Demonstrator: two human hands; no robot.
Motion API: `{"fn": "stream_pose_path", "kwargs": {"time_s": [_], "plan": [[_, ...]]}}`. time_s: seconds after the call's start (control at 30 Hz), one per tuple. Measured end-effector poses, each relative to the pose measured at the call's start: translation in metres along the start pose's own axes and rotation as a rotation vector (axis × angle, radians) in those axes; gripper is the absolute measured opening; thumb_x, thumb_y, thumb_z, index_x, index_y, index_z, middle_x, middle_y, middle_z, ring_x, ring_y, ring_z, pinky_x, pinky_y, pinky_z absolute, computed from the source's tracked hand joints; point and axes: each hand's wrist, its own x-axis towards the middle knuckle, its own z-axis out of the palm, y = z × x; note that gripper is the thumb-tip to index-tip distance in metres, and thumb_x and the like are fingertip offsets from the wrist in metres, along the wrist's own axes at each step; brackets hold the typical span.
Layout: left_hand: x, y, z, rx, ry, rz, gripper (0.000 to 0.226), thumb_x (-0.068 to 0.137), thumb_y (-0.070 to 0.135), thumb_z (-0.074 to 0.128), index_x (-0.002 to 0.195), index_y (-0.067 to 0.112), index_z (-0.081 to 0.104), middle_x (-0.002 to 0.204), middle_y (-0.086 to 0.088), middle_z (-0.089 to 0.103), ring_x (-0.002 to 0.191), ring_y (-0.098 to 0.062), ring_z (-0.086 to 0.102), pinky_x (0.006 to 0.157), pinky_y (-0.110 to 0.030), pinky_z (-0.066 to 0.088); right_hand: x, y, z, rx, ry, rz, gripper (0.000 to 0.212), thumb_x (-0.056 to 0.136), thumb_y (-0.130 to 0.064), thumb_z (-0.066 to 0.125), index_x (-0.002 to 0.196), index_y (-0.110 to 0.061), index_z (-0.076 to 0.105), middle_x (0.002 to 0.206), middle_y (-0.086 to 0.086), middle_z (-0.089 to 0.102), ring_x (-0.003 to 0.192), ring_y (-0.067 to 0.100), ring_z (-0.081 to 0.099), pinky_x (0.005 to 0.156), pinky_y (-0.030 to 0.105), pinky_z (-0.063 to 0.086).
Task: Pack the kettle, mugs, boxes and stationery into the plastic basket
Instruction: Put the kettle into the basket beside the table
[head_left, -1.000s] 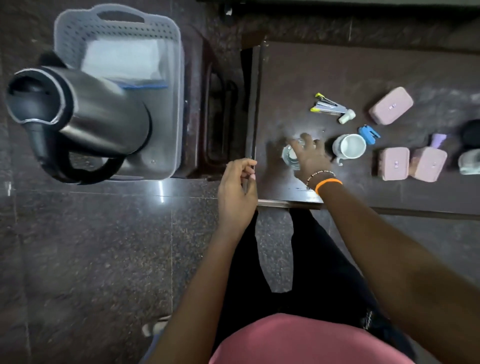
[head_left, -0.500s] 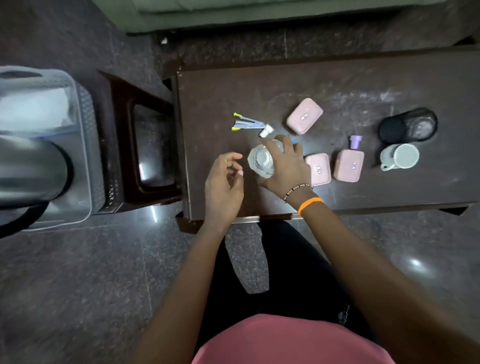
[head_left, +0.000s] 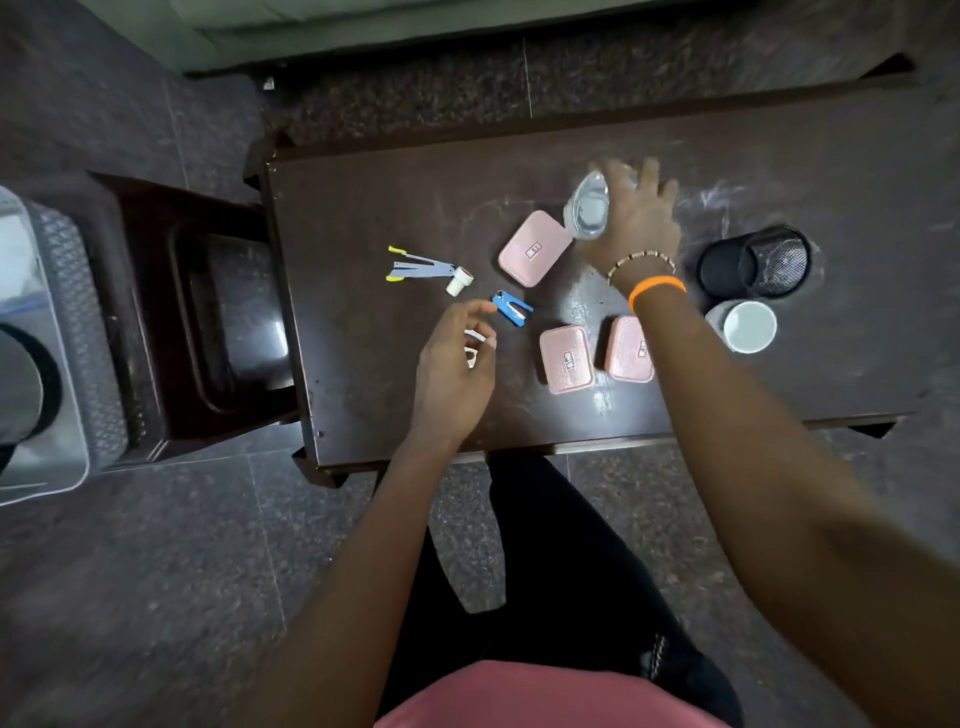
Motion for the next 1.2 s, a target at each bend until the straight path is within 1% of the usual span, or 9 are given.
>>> {"fn": "stream_pose_path", "kwargs": {"time_s": [0.13, 0.27, 0.33, 0.47, 0.83, 0.97, 1.07, 1.13, 1.2], "plan": [[0.003, 0.002, 0.009, 0.018, 0.002, -0.005, 0.035, 0.081, -0.001, 0.05, 0.107, 0.022, 0.056, 0.08, 0.019, 0.055, 0.072, 0.008, 0.053, 0.068, -0.006, 0.041, 0.03, -0.003, 0.005, -0.043, -0.094, -0.023, 0.079, 0.067, -0.014, 0.076, 0.133, -0.034, 0.037, 0.147, 0.01, 0.027, 0.131, 0.039, 0.029, 0.085, 0.051, 0.05], [0.004, 0.0, 0.015, 0.032, -0.003, -0.023, 0.036, 0.08, 0.0, 0.05, 0.106, 0.024, 0.056, 0.08, 0.018, 0.056, 0.073, 0.005, 0.054, 0.073, -0.016, 0.045, 0.037, -0.006, 0.014, -0.083, -0.205, -0.067, 0.083, 0.067, -0.013, 0.077, 0.136, -0.033, 0.035, 0.147, 0.011, 0.026, 0.133, 0.039, 0.026, 0.089, 0.053, 0.049], [0.005, -0.001, 0.016, 0.03, 0.002, -0.035, 0.036, 0.08, 0.0, 0.049, 0.106, 0.023, 0.056, 0.08, 0.017, 0.056, 0.073, 0.005, 0.054, 0.073, -0.014, 0.044, 0.032, -0.006, 0.02, -0.099, -0.242, -0.081, 0.083, 0.067, -0.014, 0.076, 0.136, -0.033, 0.035, 0.147, 0.01, 0.026, 0.133, 0.039, 0.027, 0.089, 0.053, 0.049], [0.007, -0.002, 0.016, 0.015, 0.032, -0.047, 0.034, 0.081, -0.001, 0.049, 0.107, 0.021, 0.057, 0.08, 0.017, 0.055, 0.072, 0.007, 0.054, 0.068, -0.006, 0.041, 0.017, -0.007, 0.031, -0.097, -0.251, -0.087, 0.082, 0.068, -0.014, 0.074, 0.137, -0.034, 0.035, 0.145, 0.009, 0.028, 0.134, 0.038, 0.026, 0.09, 0.05, 0.051], [0.013, -0.001, 0.01, -0.018, 0.054, -0.079, 0.032, 0.084, 0.002, 0.051, 0.105, 0.025, 0.056, 0.085, 0.016, 0.058, 0.07, 0.008, 0.052, 0.063, -0.003, 0.039, 0.007, -0.007, 0.035, -0.119, -0.256, -0.073, 0.081, 0.074, -0.021, 0.074, 0.141, -0.033, 0.028, 0.151, 0.008, 0.022, 0.138, 0.038, 0.019, 0.09, 0.051, 0.052], [0.011, -0.003, 0.008, -0.037, 0.054, -0.064, 0.033, 0.083, 0.0, 0.05, 0.105, 0.022, 0.058, 0.087, 0.016, 0.057, 0.071, 0.007, 0.053, 0.065, -0.005, 0.04, 0.001, -0.007, 0.035, -0.09, -0.277, -0.075, 0.083, 0.079, -0.019, 0.07, 0.144, -0.034, 0.021, 0.157, 0.004, 0.014, 0.142, 0.037, 0.011, 0.101, 0.052, 0.044], [0.009, -0.006, 0.003, -0.085, 0.068, -0.061, 0.032, 0.083, 0.001, 0.049, 0.104, 0.023, 0.058, 0.084, 0.019, 0.057, 0.069, 0.006, 0.052, 0.065, -0.009, 0.042, -0.009, -0.012, 0.035, -0.081, -0.252, -0.113, 0.076, 0.084, -0.017, 0.065, 0.145, -0.026, 0.022, 0.158, 0.005, 0.009, 0.145, 0.034, 0.007, 0.116, 0.05, 0.025], [0.006, -0.008, -0.004, -0.128, 0.08, -0.063, 0.033, 0.082, 0.0, 0.049, 0.104, 0.023, 0.058, 0.083, 0.019, 0.056, 0.068, 0.005, 0.052, 0.064, -0.011, 0.044, -0.021, -0.022, 0.035, -0.07, -0.214, -0.185, 0.067, 0.085, -0.017, 0.062, 0.143, -0.02, 0.03, 0.157, 0.007, 0.015, 0.145, 0.031, 0.011, 0.12, 0.043, 0.018], [0.002, -0.012, -0.017, -0.165, 0.106, -0.065, 0.034, 0.082, -0.002, 0.05, 0.104, 0.023, 0.058, 0.083, 0.016, 0.056, 0.069, 0.006, 0.052, 0.068, -0.008, 0.042, -0.039, -0.042, 0.036, 0.01, -0.216, -0.277, 0.055, 0.086, -0.014, 0.06, 0.137, -0.015, 0.041, 0.151, 0.009, 0.031, 0.141, 0.027, 0.025, 0.117, 0.032, 0.02]]}}
